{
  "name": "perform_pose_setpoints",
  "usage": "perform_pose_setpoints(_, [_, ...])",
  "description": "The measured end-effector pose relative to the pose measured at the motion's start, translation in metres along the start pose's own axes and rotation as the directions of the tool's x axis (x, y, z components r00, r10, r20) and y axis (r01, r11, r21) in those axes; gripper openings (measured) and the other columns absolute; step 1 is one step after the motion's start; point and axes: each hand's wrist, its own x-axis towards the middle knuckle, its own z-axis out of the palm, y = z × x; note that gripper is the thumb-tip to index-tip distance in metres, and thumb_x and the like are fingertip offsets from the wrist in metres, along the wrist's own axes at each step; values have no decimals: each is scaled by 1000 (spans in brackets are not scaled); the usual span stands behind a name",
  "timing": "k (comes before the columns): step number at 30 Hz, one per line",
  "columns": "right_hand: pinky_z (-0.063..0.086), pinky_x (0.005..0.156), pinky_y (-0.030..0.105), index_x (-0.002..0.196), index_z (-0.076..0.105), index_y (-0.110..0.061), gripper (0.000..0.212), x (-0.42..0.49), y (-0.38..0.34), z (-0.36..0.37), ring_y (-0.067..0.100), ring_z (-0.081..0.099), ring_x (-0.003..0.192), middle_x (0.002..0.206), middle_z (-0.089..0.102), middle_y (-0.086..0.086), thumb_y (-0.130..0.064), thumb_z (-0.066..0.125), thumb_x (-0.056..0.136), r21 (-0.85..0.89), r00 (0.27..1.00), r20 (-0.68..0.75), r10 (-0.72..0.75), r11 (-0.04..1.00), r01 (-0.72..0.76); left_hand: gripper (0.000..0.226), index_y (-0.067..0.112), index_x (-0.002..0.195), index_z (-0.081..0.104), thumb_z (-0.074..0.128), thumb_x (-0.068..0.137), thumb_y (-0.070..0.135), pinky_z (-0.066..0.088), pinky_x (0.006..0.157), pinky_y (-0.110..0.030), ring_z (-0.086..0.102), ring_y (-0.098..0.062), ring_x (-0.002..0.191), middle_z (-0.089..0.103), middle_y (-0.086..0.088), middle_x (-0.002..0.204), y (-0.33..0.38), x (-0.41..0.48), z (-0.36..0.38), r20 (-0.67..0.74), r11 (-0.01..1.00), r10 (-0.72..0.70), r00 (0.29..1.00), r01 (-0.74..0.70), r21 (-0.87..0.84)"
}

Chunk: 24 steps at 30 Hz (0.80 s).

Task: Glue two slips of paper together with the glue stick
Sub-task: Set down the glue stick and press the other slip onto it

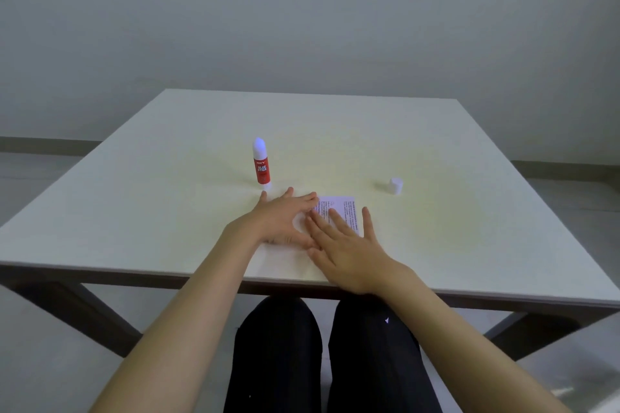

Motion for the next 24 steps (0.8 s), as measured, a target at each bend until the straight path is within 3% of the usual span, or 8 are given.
perform_pose_setpoints(3, [-22, 109, 55, 151, -5, -23, 59, 6, -4, 4, 17, -11, 148, 161, -9, -8, -43, 13, 99, 15, 999, -40, 2, 1000, -1, 81, 32, 144, 33, 74, 74, 41, 10, 119, -39, 9, -10, 147, 29, 15, 153, -9, -10, -5, -109, 977, -10, 994, -13, -211])
perform_pose_setpoints(5, [-21, 110, 54, 152, -1, -22, 58, 8, -5, 6, 18, -8, 148, 162, -5, -7, -41, 14, 99, 14, 996, -90, 6, 1000, -5, 59, 31, 127, 57, 78, 72, 34, 34, 103, -23, 44, -8, 133, 56, 12, 132, -19, -19, -12, -293, 909, -75, 953, -56, -412])
perform_pose_setpoints(7, [-19, 112, 53, 152, 2, -21, 58, 10, -6, 8, 19, -5, 149, 162, -2, -6, -40, 16, 99, 11, 992, -125, -1, 1000, 2, 22, 29, 97, 71, 76, 75, 26, 46, 82, -13, 67, -2, 97, 72, 18, 95, -29, -27, -19, -530, 848, -190, 826, -134, -513])
perform_pose_setpoints(9, [-16, 113, 52, 152, 3, -21, 58, 13, -9, 9, 19, -3, 149, 162, -1, -5, -39, 18, 98, 8, 990, -138, -11, 1000, 12, 8, 28, 76, 70, 70, 79, 20, 47, 70, -12, 67, 1, 75, 71, 19, 71, -39, -30, -24, -675, 820, -344, 653, -141, -554])
perform_pose_setpoints(12, [-13, 114, 52, 152, 3, -20, 58, 17, -13, 9, 20, -2, 149, 162, 0, -5, -38, 20, 98, 5, 989, -148, -20, 1000, 21, 4, 19, 80, 70, 67, 81, 18, 41, 64, -12, 65, -10, 76, 71, 8, 77, -49, -28, -23, -702, 789, -484, 522, -85, -608])
perform_pose_setpoints(18, [-12, 115, 52, 152, 3, -24, 58, 19, -11, 12, 18, -1, 149, 162, 0, -7, -41, 18, 99, 1, 985, -169, -20, 1000, 20, 39, 10, 116, 64, 73, 79, 20, 41, 81, -19, 65, -16, 100, 69, -3, 115, -55, -6, -13, -633, 744, -526, 568, -54, -666])
perform_pose_setpoints(21, [-15, 113, 53, 151, 2, -28, 58, 18, -9, 12, 17, 0, 149, 162, 0, -7, -45, 17, 99, -16, 981, -192, -25, 1000, 22, 28, 9, 104, 69, 70, 80, 24, 37, 71, -11, 66, -20, 102, 72, -8, 107, -52, 6, -12, -631, 754, -529, 567, -27, -656])
perform_pose_setpoints(24, [-21, 110, 53, 151, 1, -30, 58, 17, -9, 10, 17, -2, 149, 162, 0, -7, -48, 16, 98, -37, 975, -220, -39, 999, 31, 9, 16, 82, 67, 68, 80, 25, 38, 70, -21, 61, -11, 86, 69, 1, 83, -43, 13, -12, -646, 749, -523, 556, -62, -660])
